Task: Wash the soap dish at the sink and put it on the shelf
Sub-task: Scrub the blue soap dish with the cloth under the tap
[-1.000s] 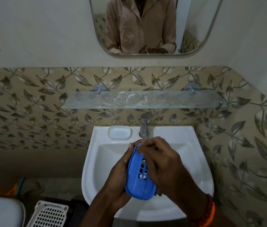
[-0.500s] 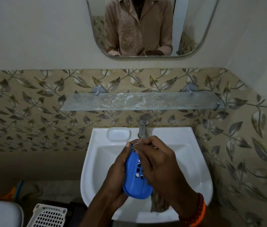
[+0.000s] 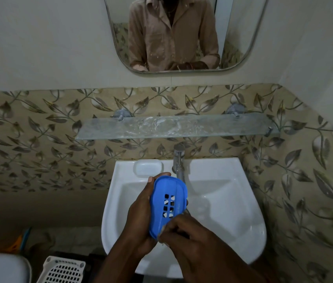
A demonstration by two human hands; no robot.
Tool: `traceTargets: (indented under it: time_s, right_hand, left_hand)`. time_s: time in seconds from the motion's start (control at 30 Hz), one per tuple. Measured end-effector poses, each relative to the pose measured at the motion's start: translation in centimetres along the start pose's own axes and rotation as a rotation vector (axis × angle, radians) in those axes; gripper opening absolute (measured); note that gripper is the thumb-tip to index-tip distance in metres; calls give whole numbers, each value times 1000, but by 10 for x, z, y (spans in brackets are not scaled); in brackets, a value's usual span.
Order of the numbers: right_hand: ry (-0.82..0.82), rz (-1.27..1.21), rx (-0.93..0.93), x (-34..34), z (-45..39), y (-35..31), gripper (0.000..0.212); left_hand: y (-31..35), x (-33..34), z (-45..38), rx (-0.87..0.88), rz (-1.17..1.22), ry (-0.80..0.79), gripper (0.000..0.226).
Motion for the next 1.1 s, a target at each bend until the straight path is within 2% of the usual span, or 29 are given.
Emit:
traceTargets:
  time_s: [0.1, 0.2, 0.33, 0.53, 0.63, 0.73, 0.93, 1.1]
  right_hand:
    - [54, 20, 34, -12, -3, 0, 18]
    - [138, 73, 68, -35, -19, 10, 27]
    - [244, 113, 82, -48, -39, 10, 16]
    - [100, 13, 19, -18, -20, -9, 12]
    - [258, 75, 51, -36, -38, 3, 10]
    - [317, 159, 43, -53, -57, 3, 19]
    - [166, -62, 86, -17, -31, -8, 10]
    - [174, -224, 65, -19, -37, -14, 11]
  left_hand:
    - [2, -3, 0, -14, 14, -12, 46]
    - [0, -4, 2, 11, -29, -54, 47]
    - [4, -3, 0, 62, -47, -35, 47]
    - [22, -11, -6, 83, -9, 51, 47]
    - [16, -8, -5, 76, -13, 15, 51]
    - [11, -5, -3, 103, -54, 26, 48]
    - [29, -13, -5, 167, -18, 54, 45]
    - [20, 3, -2, 99, 75, 44, 46]
Point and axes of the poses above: each hand's wrist, its own z-axis away from the middle knuckle, its own x-axis out of the palm, y = z × x, the point moved 3 cm from there along -z, towards the middle knuckle, and after that the axes turned 11 degrees about -z, right-handed, at the moved point
